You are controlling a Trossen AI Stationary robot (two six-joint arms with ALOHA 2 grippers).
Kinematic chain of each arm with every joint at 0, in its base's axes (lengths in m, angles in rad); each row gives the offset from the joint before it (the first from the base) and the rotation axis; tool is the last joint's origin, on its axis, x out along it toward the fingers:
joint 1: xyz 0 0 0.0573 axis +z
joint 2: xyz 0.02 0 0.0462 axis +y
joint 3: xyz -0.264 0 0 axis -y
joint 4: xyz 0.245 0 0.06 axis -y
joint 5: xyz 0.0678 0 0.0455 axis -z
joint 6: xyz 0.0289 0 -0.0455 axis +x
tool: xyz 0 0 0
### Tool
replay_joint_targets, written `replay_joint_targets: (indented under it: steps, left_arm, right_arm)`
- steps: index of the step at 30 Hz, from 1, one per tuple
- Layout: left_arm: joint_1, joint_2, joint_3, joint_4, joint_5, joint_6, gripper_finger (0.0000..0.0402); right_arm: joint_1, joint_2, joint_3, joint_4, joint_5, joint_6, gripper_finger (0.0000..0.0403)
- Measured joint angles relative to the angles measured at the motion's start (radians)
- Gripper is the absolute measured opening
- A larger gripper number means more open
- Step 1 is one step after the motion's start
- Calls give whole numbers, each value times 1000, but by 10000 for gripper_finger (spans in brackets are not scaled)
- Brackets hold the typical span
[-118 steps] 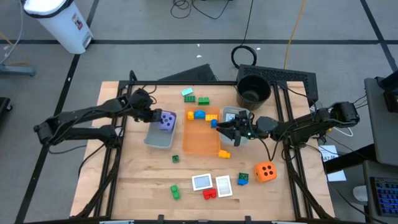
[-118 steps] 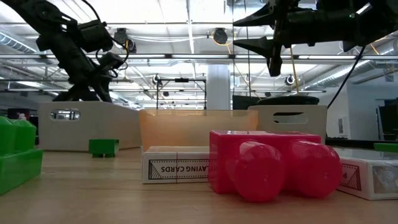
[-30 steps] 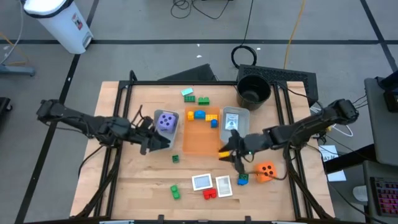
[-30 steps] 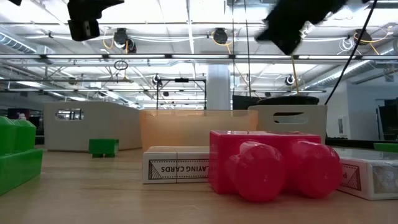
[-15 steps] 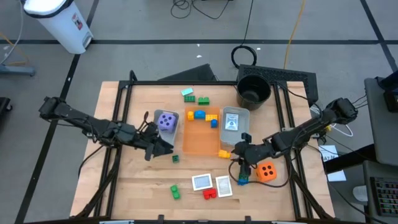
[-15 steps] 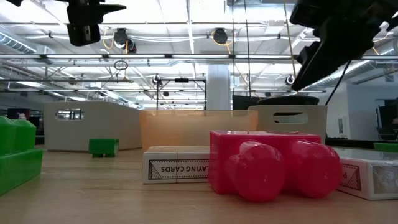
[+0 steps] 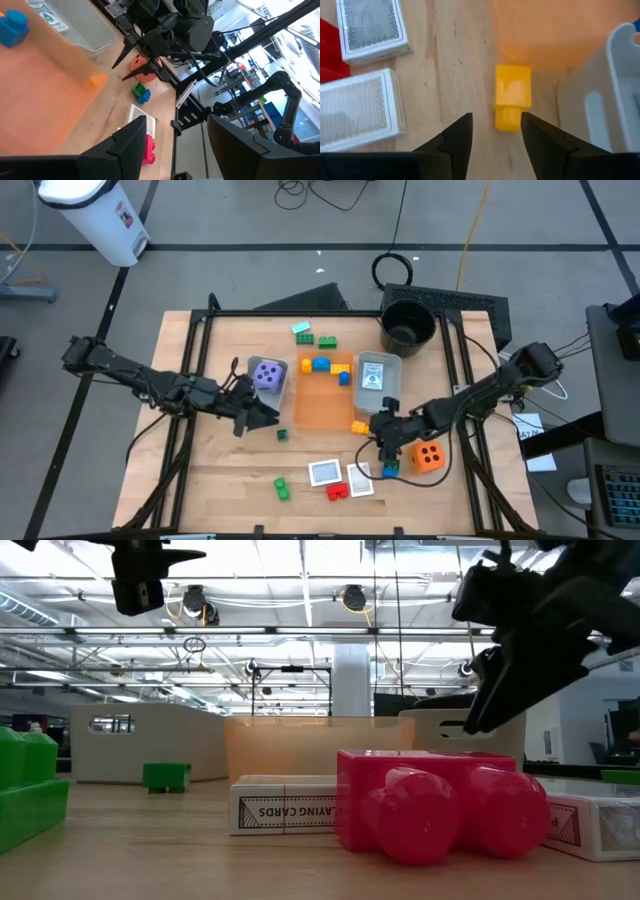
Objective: Pick & Place Toys
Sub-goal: Put the yellow game piece into the orange bin
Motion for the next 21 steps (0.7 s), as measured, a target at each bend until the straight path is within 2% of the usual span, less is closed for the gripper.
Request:
replay_joint_targets:
  steps: [4,9,21]
  left_arm:
    - [0,0,0,0,-1,0,214]
    - [0,0,0,-1,-1,0,214]
    - [0,0,0,-1,-1,-1,214]
  right_arm:
    - [-28,39,0,36,-10,0,160]
    - [-66,69,0,38,-83,0,160]
    - [-100,69,-28,61,-79,-26,160]
